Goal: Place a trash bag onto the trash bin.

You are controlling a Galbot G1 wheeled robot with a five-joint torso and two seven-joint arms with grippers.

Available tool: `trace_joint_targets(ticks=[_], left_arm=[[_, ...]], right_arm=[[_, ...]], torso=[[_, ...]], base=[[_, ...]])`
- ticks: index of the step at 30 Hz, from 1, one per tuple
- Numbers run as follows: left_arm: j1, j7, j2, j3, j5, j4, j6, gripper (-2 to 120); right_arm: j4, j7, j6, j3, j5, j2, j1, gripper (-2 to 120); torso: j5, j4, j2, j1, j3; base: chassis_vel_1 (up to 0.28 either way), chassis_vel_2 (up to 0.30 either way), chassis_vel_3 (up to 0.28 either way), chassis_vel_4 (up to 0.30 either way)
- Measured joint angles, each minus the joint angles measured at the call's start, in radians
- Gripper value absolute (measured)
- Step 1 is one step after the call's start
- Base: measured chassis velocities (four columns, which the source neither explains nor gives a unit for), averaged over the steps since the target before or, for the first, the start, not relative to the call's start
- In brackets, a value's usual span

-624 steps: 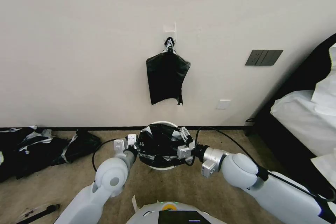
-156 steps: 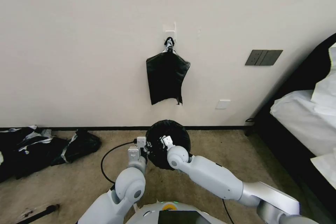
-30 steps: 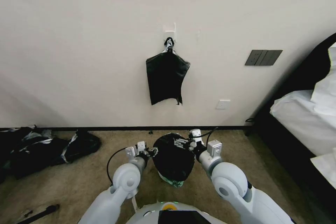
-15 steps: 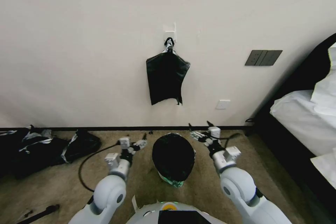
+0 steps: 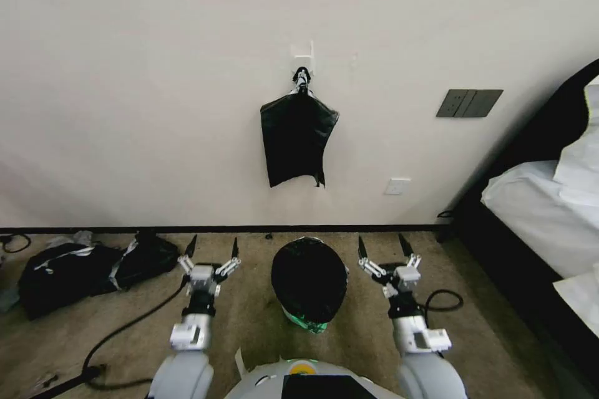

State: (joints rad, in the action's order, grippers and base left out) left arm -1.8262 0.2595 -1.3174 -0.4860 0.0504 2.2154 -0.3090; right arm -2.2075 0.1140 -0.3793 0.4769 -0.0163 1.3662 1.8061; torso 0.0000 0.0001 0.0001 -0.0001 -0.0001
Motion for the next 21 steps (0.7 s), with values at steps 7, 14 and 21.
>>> trace_joint_targets(ticks=[7, 14, 21], left_arm=[[-0.024, 0.013, -0.008, -0.002, 0.002, 0.004, -0.028, 100], [-0.022, 0.015, -0.006, 0.0, -0.003, 0.004, -0.025, 100], [-0.02, 0.016, -0.005, 0.001, -0.007, 0.004, -0.021, 100]], right_arm=[[-0.002, 0.008, -0.005, -0.005, 0.014, 0.006, 0.014, 100], [-0.003, 0.01, -0.001, -0.006, 0.012, 0.004, 0.011, 100], [-0.003, 0.011, 0.003, -0.007, 0.009, 0.003, 0.009, 100]], torso=[[0.0, -0.0001, 0.0, 0.0, 0.0], [-0.0001, -0.0001, 0.0, 0.0, 0.0], [-0.0001, -0.0001, 0.0, 0.0, 0.0]], base=[[0.0, 0.0, 0.0, 0.0], [0.0, 0.0, 0.0, 0.0], [0.0, 0.0, 0.0, 0.0]])
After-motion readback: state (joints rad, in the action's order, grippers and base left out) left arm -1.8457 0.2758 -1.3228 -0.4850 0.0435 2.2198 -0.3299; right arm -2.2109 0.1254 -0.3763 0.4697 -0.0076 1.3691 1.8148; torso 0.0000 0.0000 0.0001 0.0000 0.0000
